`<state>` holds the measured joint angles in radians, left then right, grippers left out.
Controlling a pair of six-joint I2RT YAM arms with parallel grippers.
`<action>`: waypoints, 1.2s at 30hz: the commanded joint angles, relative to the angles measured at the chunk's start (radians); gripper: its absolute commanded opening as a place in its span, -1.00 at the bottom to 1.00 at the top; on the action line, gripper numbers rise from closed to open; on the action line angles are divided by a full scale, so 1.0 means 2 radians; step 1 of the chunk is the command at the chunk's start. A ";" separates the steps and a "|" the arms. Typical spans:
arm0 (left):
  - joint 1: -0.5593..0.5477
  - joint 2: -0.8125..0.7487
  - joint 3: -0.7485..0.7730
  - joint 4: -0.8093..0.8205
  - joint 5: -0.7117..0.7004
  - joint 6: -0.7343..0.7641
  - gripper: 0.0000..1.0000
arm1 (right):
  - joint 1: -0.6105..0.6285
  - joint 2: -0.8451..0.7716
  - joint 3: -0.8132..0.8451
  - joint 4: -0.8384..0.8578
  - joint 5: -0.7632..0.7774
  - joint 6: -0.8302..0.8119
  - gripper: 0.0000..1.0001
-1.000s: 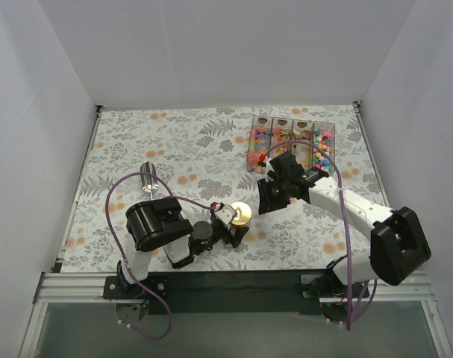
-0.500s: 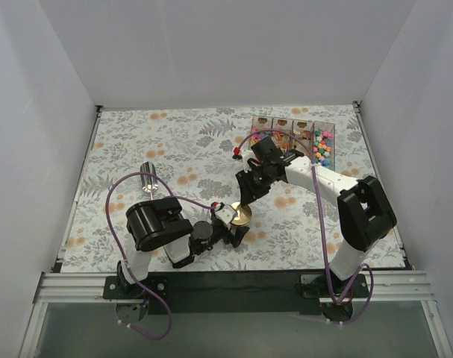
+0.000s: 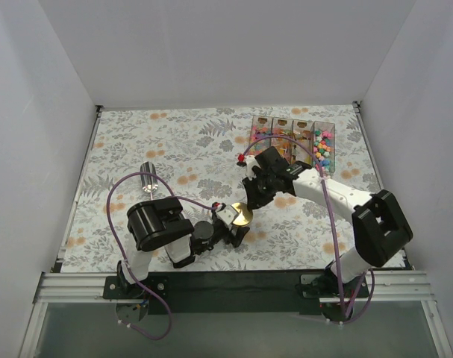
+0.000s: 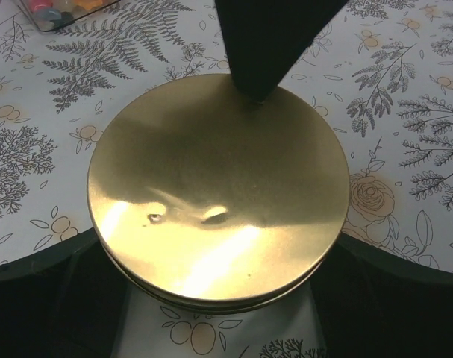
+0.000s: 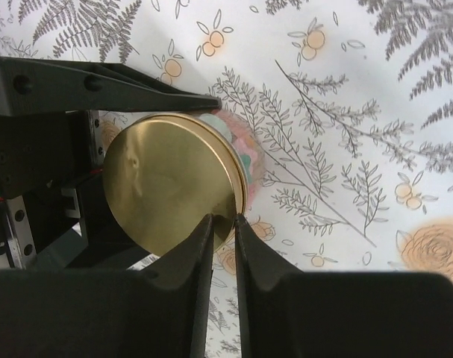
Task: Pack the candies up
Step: Screw the bottle lid onto the packing bottle.
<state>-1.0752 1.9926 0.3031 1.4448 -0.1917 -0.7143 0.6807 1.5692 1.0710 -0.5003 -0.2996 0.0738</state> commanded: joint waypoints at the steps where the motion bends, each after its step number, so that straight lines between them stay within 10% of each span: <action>1: 0.000 0.038 -0.010 0.044 0.027 -0.046 0.41 | 0.031 -0.028 -0.052 -0.031 0.013 0.063 -0.57; 13: 0.000 0.040 -0.023 0.043 0.033 -0.051 0.52 | 0.011 -0.120 -0.083 -0.024 0.042 0.086 -0.26; 23: 0.000 0.034 -0.018 0.019 0.041 -0.043 0.53 | -0.026 0.027 0.092 -0.061 -0.039 -0.077 -0.17; 36: 0.000 0.010 0.019 -0.106 0.049 -0.032 0.56 | -0.002 0.081 0.105 -0.083 -0.039 -0.118 -0.13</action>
<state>-1.0714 1.9919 0.3374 1.4250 -0.1654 -0.7311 0.6491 1.7401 1.2625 -0.6327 -0.3920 -0.1181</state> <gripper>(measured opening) 0.819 0.443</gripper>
